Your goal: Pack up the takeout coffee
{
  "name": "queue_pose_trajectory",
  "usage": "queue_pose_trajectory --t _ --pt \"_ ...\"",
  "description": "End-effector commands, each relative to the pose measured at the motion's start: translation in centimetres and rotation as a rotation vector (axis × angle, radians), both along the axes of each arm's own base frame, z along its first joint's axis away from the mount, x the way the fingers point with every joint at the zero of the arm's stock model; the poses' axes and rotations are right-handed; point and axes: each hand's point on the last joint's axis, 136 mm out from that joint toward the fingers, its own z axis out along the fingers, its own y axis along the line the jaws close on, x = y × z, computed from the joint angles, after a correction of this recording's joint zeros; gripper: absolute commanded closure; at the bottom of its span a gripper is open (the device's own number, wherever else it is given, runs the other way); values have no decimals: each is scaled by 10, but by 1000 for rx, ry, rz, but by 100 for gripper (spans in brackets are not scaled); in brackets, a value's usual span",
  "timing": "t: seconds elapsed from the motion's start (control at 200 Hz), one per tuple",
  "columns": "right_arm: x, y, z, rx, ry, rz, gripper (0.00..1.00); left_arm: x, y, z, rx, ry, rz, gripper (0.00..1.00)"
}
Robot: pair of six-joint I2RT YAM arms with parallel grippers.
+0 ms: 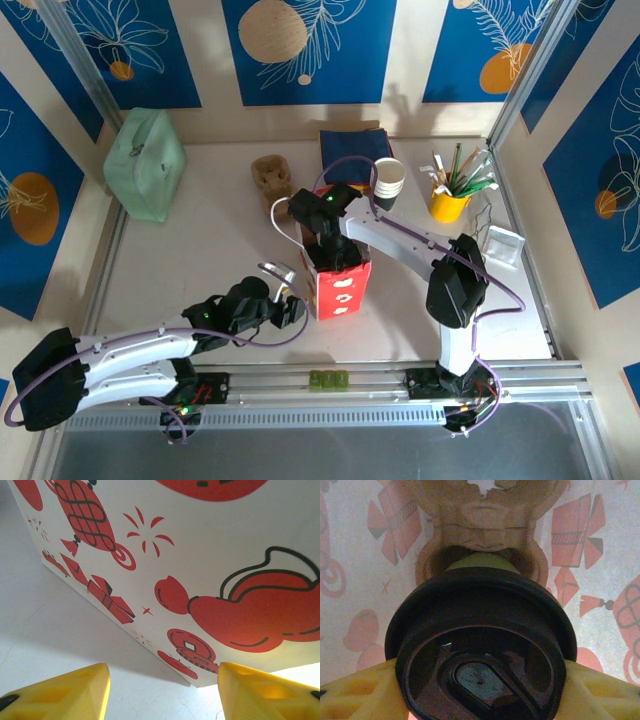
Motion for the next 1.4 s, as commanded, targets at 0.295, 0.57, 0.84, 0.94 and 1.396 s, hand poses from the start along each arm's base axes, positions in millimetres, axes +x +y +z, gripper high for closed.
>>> queue_pose_trajectory --t 0.295,0.57,0.84,0.94,1.396 --pt "-7 -8 -10 13 33 -28 38 3 -12 10 -25 -18 -13 41" --pt "-7 -8 -21 9 45 -28 38 3 -12 7 -23 -9 -9 41" --pt "-7 -6 -26 14 51 -31 38 3 -5 11 -23 -23 7 41" --pt "-6 -5 -27 16 53 -33 38 3 -3 13 -25 -28 14 41" --pt "-8 0 -45 -5 92 -31 38 1 10 15 -29 -49 43 41"
